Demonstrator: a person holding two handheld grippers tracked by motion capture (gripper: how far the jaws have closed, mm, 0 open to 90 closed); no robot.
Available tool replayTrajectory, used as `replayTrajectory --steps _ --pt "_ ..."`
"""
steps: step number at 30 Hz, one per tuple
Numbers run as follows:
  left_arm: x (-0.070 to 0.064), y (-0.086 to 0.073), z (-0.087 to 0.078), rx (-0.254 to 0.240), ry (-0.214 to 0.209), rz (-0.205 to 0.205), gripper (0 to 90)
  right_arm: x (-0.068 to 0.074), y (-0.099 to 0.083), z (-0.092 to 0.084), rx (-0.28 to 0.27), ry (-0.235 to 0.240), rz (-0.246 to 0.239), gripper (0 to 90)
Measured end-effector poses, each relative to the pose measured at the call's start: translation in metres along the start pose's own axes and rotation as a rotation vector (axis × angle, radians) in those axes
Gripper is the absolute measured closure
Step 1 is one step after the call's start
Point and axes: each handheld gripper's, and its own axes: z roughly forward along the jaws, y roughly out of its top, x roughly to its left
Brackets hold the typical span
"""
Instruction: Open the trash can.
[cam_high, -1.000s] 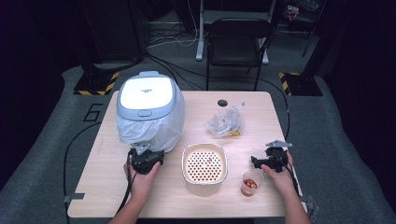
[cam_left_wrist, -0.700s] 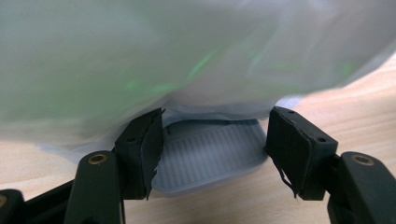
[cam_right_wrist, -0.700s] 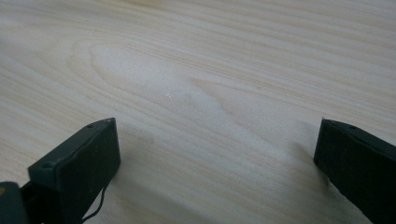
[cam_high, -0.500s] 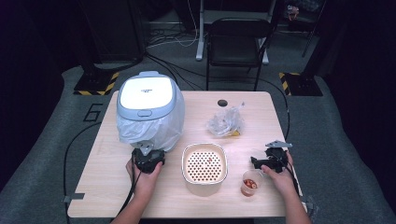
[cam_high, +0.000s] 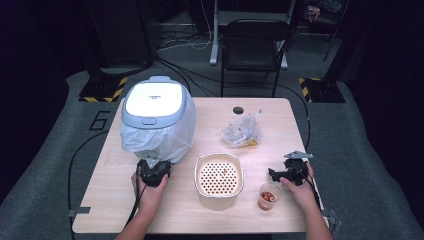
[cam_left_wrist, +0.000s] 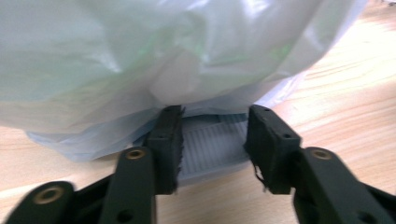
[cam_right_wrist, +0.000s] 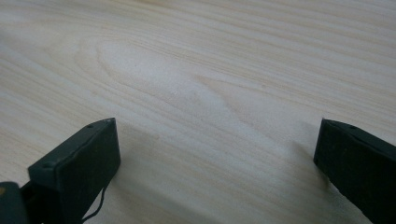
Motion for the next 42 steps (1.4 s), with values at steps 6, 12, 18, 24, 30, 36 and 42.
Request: replayTrajectory --steps 6,12,18,24,30,36,42 --pt "0.004 -0.002 -0.001 -0.032 0.002 -0.018 56.3 0.0 0.0 0.0 0.0 0.0 0.0 0.0" --pt "0.01 -0.001 0.002 -0.023 0.014 -0.037 61.9 0.0 0.0 0.0 0.0 0.0 0.0 0.0" --pt "0.006 -0.011 0.003 -0.081 0.046 -0.029 63.1 0.0 0.0 0.0 0.0 0.0 0.0 0.0" --pt "0.004 -0.016 0.005 -0.093 0.052 -0.036 63.3 0.001 0.0 0.0 0.001 -0.002 0.006 0.0" --pt "0.004 -0.017 0.009 -0.041 0.049 -0.037 63.4 0.001 0.0 0.0 0.001 0.001 0.007 0.0" --pt "0.002 -0.015 0.012 -0.018 0.064 -0.042 63.4 0.001 -0.001 -0.001 0.001 0.002 0.004 0.0" --pt "0.004 -0.015 0.012 -0.016 0.05 -0.036 63.5 0.001 -0.001 -0.001 0.002 0.002 0.006 0.0"
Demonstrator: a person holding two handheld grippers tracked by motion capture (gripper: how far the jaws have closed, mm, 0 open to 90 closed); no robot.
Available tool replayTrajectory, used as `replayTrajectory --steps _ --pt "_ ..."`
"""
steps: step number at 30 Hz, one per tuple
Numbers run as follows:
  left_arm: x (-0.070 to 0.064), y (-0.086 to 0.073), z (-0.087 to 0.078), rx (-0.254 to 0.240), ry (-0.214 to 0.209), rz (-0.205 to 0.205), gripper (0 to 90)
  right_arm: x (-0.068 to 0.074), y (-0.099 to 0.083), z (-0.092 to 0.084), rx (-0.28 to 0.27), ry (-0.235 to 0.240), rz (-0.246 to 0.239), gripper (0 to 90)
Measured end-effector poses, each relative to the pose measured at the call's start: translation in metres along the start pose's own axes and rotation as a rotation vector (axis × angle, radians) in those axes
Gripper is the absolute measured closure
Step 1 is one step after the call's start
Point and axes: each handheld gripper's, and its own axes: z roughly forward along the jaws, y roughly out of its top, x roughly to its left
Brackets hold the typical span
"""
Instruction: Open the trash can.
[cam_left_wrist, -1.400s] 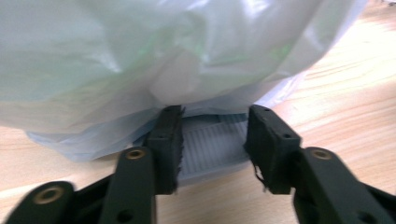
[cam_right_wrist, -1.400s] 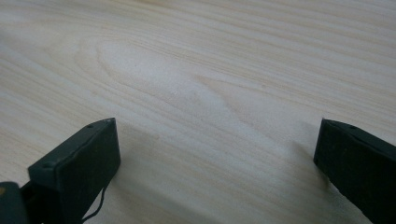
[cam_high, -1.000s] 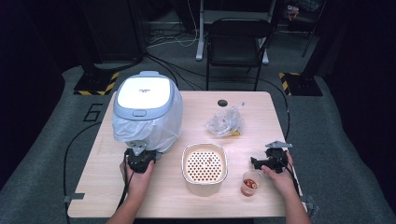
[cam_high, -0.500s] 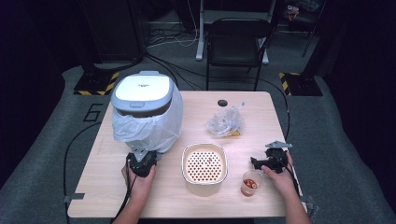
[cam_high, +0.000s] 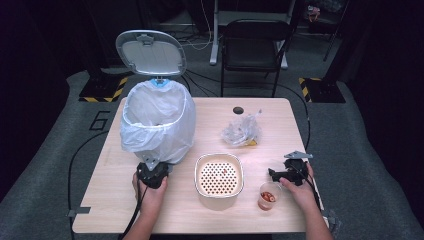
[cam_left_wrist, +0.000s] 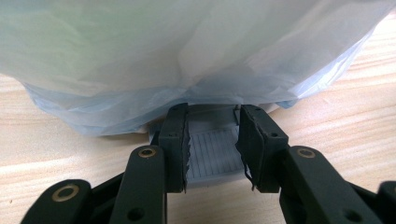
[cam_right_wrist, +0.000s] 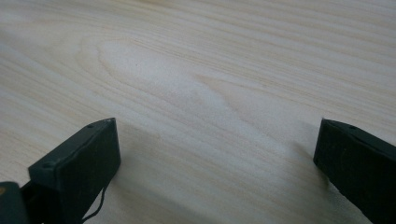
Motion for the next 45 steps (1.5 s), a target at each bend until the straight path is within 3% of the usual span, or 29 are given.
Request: replayTrajectory --steps 9,12,13,16,17,18,25,29,30,31,33,34,36,45 --pt "-0.001 0.001 0.0 0.006 0.005 0.006 63.9 0.0 0.0 0.0 -0.003 0.001 -0.003 1.1" --pt "0.0 0.001 0.0 0.009 0.003 0.005 63.8 -0.002 0.001 -0.004 0.006 0.007 -0.028 12.3" --pt "-0.001 0.001 0.0 0.004 0.005 0.005 63.8 -0.001 0.002 -0.006 0.014 0.0 -0.006 17.5" --pt "0.0 0.001 0.0 0.004 0.004 0.004 63.8 -0.003 0.008 -0.014 0.041 0.02 0.005 24.3" --pt "-0.001 0.001 0.001 0.002 0.004 0.002 63.8 -0.005 0.011 -0.018 0.025 0.027 -0.032 25.6" --pt "0.0 0.001 0.0 0.01 0.0 0.004 63.8 -0.005 0.014 -0.022 0.024 0.027 -0.027 25.8" --pt "0.0 0.001 0.001 0.002 0.001 0.012 63.8 -0.006 0.059 -0.061 0.004 -0.018 -0.072 27.6" --pt "-0.001 0.001 0.002 -0.007 0.011 0.015 63.6 -0.008 0.083 -0.079 -0.018 -0.002 -0.052 27.2" --pt "0.001 0.002 0.0 0.005 0.02 0.036 63.6 -0.009 0.089 -0.082 -0.02 0.001 -0.047 27.2" --pt "0.0 0.001 0.002 -0.004 0.004 0.001 63.5 -0.009 0.094 -0.084 -0.021 0.0 -0.052 27.2" --pt "0.0 0.001 0.001 0.001 0.006 0.008 63.4 -0.008 0.104 -0.088 -0.029 -0.006 -0.064 27.2" --pt "0.001 0.001 0.0 0.005 0.017 0.034 63.5 -0.006 0.109 -0.09 -0.031 -0.01 -0.058 27.2" --pt "0.0 0.001 0.001 -0.003 0.002 0.001 63.4 -0.001 0.12 -0.094 -0.031 -0.019 -0.058 27.1" --pt "0.0 0.001 0.002 -0.006 0.003 -0.002 63.4 0.028 0.17 -0.109 -0.065 0.016 -0.097 27.2"
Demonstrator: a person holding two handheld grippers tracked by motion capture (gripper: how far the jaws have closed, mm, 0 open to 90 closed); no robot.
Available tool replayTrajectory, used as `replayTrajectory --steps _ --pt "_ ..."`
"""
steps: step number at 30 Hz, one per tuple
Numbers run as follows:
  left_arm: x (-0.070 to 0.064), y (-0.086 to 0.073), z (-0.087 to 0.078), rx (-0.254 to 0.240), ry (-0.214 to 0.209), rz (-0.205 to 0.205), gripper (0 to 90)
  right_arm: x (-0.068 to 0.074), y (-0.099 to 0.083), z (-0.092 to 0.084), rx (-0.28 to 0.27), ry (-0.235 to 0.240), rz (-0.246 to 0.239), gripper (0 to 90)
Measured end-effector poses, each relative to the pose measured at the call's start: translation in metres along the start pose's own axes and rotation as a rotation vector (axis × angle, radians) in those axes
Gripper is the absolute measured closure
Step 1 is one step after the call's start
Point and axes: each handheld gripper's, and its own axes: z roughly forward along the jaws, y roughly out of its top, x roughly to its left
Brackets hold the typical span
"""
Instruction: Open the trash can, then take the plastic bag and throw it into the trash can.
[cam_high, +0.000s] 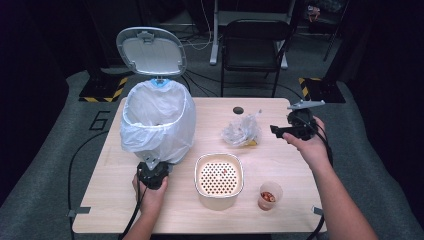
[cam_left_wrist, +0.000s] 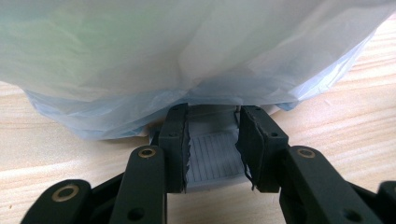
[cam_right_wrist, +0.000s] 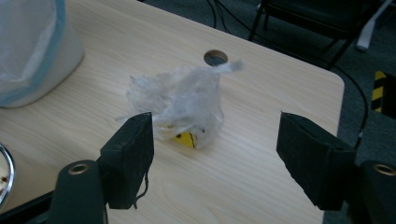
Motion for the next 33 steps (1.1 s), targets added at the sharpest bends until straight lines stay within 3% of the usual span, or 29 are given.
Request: replayTrajectory --steps 5,8,13,19,27,33 --pt "0.0 0.0 0.0 0.003 -0.002 0.0 63.5 0.005 0.014 0.018 -0.017 0.026 -0.05 27.3" --pt "0.001 0.0 0.0 0.004 -0.005 0.0 63.4 0.005 0.015 0.036 -0.003 0.035 -0.039 27.4" --pt "0.001 0.0 0.0 0.004 -0.004 0.001 63.4 0.006 0.016 0.066 0.023 0.039 -0.06 23.9" --pt "0.001 0.0 0.0 0.004 -0.004 0.001 63.4 0.005 0.017 0.097 0.038 0.036 -0.03 17.2" --pt "0.0 0.0 0.0 0.003 -0.002 0.001 63.5 -0.002 0.01 0.127 0.063 0.018 0.017 16.1" --pt "0.0 0.0 0.0 0.001 -0.002 0.001 63.6 -0.004 0.005 0.145 0.08 0.061 0.049 8.1"
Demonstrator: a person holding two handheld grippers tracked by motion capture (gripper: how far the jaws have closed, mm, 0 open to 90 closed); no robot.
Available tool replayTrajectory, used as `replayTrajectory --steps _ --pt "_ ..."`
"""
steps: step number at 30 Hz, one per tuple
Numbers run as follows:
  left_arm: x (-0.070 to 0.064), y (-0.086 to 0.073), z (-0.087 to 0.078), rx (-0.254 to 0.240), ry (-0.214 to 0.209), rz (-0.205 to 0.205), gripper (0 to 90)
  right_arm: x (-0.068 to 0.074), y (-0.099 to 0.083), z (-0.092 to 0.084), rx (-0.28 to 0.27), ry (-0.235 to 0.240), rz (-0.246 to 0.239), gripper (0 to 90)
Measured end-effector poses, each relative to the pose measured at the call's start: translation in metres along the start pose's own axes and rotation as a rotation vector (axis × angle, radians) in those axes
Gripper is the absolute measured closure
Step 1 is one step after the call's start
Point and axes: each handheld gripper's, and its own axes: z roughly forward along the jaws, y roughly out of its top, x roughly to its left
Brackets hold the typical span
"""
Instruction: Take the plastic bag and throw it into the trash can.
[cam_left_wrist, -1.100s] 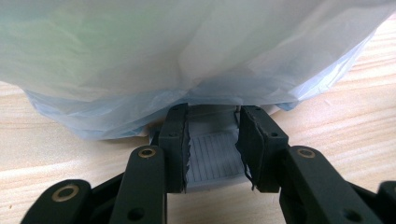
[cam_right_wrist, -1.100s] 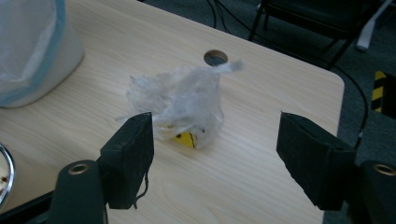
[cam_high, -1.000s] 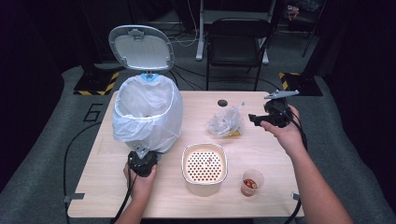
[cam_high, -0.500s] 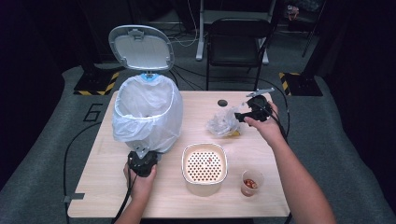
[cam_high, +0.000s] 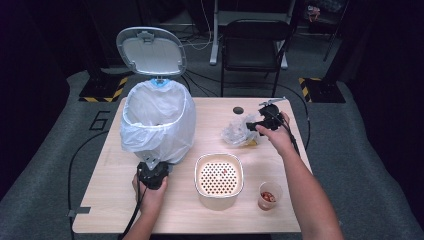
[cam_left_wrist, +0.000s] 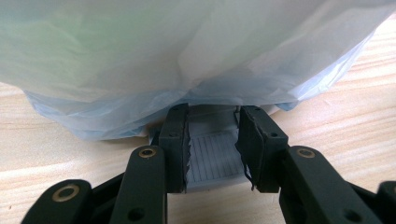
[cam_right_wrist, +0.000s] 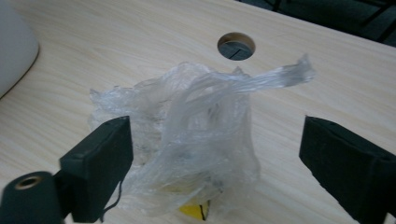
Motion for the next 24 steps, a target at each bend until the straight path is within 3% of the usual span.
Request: replayTrajectory --steps 6,13,24 --pt "0.0 0.0 0.0 0.0 -0.002 0.001 63.7 0.004 -0.001 0.014 0.022 0.0 -0.006 6.7" --pt "0.0 0.0 0.0 0.001 -0.002 0.0 63.7 0.004 -0.004 0.03 0.047 0.004 0.029 6.9" --pt "0.001 0.0 0.0 0.008 -0.004 0.002 63.7 0.005 -0.012 0.048 0.113 -0.037 0.018 12.5"
